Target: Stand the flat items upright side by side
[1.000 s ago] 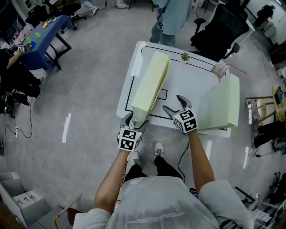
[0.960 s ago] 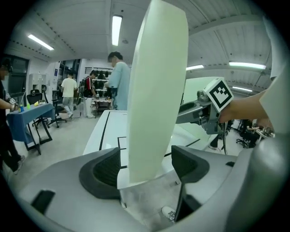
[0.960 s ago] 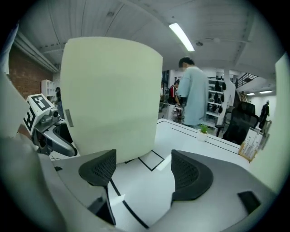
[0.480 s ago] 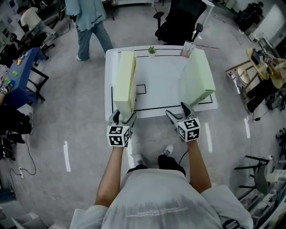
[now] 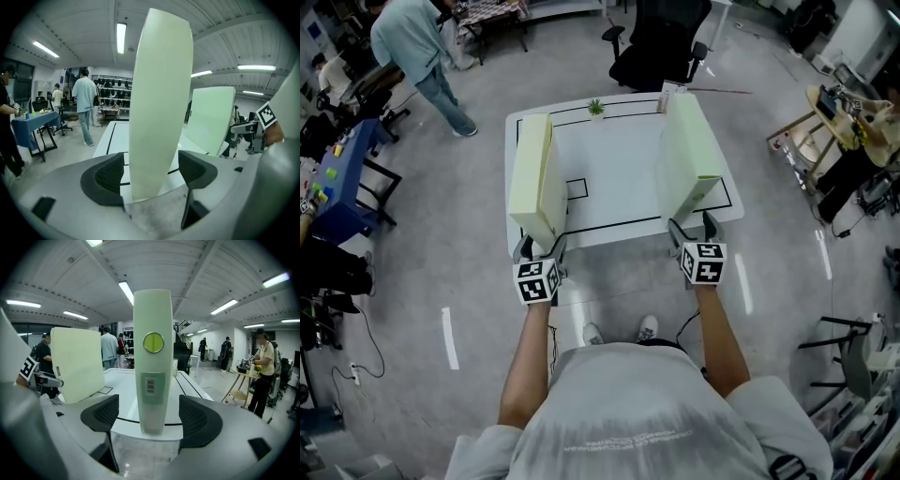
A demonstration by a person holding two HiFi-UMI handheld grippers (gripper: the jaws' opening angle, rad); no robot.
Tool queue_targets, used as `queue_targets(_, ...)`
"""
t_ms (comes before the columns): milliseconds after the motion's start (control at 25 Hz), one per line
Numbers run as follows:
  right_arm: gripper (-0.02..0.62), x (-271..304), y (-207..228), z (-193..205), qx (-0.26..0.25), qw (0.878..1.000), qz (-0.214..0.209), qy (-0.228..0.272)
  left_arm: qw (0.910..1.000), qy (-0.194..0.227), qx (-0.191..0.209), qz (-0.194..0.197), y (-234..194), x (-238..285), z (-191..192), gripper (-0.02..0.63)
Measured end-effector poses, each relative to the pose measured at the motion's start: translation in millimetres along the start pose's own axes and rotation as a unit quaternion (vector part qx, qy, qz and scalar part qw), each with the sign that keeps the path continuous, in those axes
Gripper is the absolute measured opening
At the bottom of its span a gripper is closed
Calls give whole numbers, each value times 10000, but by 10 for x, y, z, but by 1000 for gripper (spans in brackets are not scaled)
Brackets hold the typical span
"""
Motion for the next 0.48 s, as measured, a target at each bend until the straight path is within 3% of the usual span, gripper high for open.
queue_targets(480, 391, 433, 124, 78, -946, 9944, -475, -15, 9992, 130, -304, -241, 23, 141, 25, 360)
Point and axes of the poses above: the fingertips, and each gripper's own axes: x forward along the fingers, y to its right, z out of its underside, the point moved 8 cm from there along -x, backward along the fingers, and after that the axes turned 8 degrees about -x, right-handed, at the moved point
